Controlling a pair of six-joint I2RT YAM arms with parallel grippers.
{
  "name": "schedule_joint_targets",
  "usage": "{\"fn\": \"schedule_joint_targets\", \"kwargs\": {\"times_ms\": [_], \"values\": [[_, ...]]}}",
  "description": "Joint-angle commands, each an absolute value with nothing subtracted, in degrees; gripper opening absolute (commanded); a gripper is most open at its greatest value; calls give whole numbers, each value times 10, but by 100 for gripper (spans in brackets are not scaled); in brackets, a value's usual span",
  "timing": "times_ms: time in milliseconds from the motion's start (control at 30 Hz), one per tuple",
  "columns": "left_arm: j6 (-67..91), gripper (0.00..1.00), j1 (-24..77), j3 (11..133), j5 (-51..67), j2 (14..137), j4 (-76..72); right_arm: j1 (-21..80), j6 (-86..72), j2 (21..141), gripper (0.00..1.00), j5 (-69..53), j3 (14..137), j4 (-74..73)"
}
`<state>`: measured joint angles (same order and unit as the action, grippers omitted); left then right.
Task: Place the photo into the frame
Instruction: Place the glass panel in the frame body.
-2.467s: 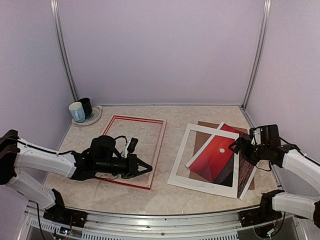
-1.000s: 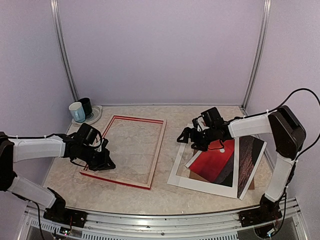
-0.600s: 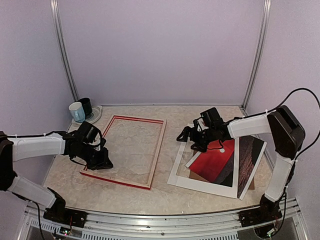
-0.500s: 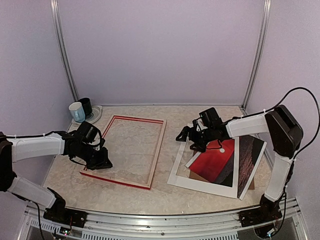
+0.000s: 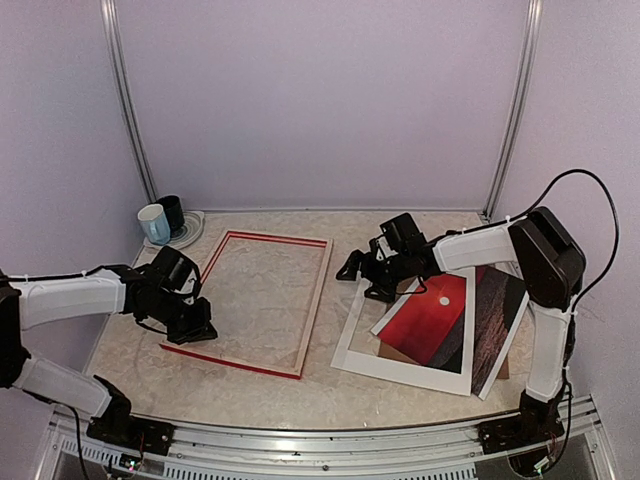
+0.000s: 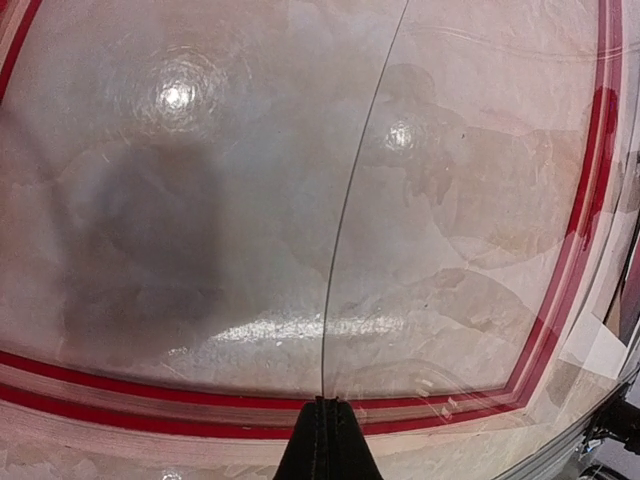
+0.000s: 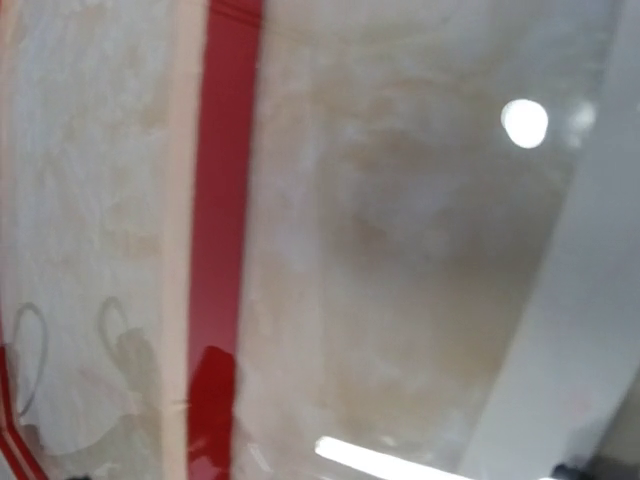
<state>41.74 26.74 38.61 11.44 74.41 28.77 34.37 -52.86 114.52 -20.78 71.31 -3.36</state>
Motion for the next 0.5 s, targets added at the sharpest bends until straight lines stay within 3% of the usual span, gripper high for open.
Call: {"fn": "schedule_joint_targets", "kwargs": {"times_ms": [0, 467], "values": [[423, 3, 264, 375, 88, 726, 307, 356, -539, 1159, 99, -214, 735, -39], [418, 48, 264, 423, 64, 715, 337, 360, -551, 1161, 99, -233, 725, -17]]}}
